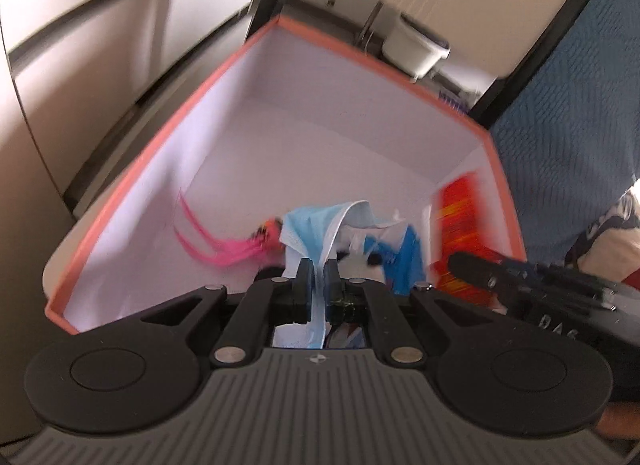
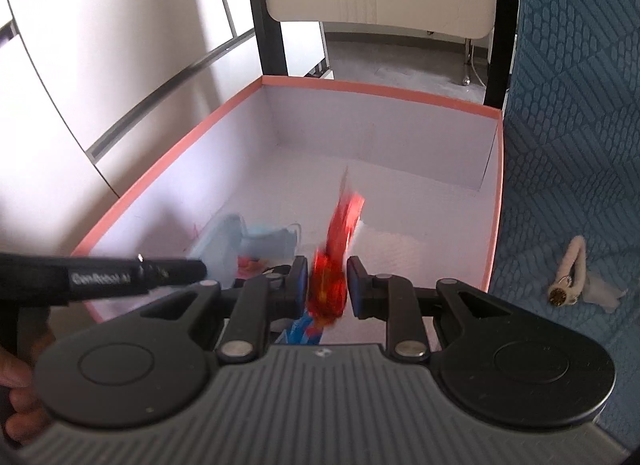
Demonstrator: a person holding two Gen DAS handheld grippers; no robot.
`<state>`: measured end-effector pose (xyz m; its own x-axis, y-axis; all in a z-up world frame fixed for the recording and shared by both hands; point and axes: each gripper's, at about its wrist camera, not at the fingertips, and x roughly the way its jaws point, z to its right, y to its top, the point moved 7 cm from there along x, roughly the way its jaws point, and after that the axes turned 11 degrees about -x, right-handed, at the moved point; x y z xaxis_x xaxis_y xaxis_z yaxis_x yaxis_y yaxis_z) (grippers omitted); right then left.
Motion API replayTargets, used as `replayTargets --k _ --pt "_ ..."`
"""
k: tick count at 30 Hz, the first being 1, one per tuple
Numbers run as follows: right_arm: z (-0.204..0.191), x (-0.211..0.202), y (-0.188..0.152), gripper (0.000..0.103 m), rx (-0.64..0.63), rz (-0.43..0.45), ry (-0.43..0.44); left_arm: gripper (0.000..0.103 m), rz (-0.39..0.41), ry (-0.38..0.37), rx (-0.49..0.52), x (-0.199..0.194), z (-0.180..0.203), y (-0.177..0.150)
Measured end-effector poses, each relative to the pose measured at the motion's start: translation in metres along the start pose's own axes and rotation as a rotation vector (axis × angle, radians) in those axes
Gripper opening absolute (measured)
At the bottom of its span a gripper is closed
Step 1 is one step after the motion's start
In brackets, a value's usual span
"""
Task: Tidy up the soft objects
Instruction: 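Lower both tools into the box and open them, releasing mask and red bag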
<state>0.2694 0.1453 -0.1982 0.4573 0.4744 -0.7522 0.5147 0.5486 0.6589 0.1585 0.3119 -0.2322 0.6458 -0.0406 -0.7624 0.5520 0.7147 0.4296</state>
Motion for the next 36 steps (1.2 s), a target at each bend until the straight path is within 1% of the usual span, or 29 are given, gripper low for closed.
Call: replayTargets --k 1,3,5,9,13,14,15,17,18,19,21,24,28,31,36 --pt "0.000 0.000 0.000 0.027 -0.001 0.000 -0.003 0.011 -0.001 0.001 0.001 0.000 0.000 -0.001" --pt "0.000 -0.001 -0.001 0.030 0.000 -0.004 -0.006 0.028 0.003 0.020 0.009 0.000 0.000 -0.003" --pt "0.000 -0.004 -0.001 0.041 -0.004 0.002 -0.010 0.033 0.020 0.018 0.011 -0.005 0.001 -0.004" --pt "0.002 -0.013 -0.004 0.042 0.006 0.010 0.005 0.033 0.052 0.044 0.037 -0.015 0.005 -0.004" --pt "0.003 -0.027 -0.006 0.042 0.004 0.027 0.007 0.033 0.088 0.046 0.057 -0.027 0.011 -0.006" --pt "0.003 -0.031 -0.007 0.043 0.007 0.033 0.010 0.033 0.096 0.042 0.059 -0.032 0.014 -0.007" --pt "0.004 -0.036 -0.008 0.046 0.010 0.039 0.011 0.033 0.104 0.038 0.063 -0.036 0.017 -0.008" --pt "0.006 -0.045 -0.009 0.058 0.009 0.055 0.004 0.033 0.126 0.035 0.075 -0.045 0.023 -0.011" --pt "0.006 -0.049 -0.010 0.060 0.009 0.062 0.002 0.033 0.140 0.030 0.089 -0.050 0.027 -0.013" --pt "0.008 -0.053 -0.012 0.069 0.011 0.066 -0.001 0.033 0.153 0.031 0.107 -0.056 0.030 -0.015" --pt "0.011 -0.062 -0.017 0.076 0.023 0.076 -0.006 0.033 0.183 0.048 0.137 -0.067 0.034 -0.020" --pt "0.017 -0.077 -0.024 0.076 0.027 0.096 -0.024 0.033 0.210 0.038 0.155 -0.080 0.042 -0.028" --pt "0.024 -0.096 -0.033 0.076 0.039 0.123 -0.045 0.033 0.215 -0.010 0.141 -0.089 0.052 -0.042" --pt "0.030 -0.111 -0.042 0.076 0.060 0.152 -0.064 0.033 0.236 -0.046 0.159 -0.098 0.067 -0.056" --pt "0.043 -0.137 -0.059 0.076 0.076 0.190 -0.123 0.033 0.258 -0.076 0.183 -0.113 0.087 -0.078"
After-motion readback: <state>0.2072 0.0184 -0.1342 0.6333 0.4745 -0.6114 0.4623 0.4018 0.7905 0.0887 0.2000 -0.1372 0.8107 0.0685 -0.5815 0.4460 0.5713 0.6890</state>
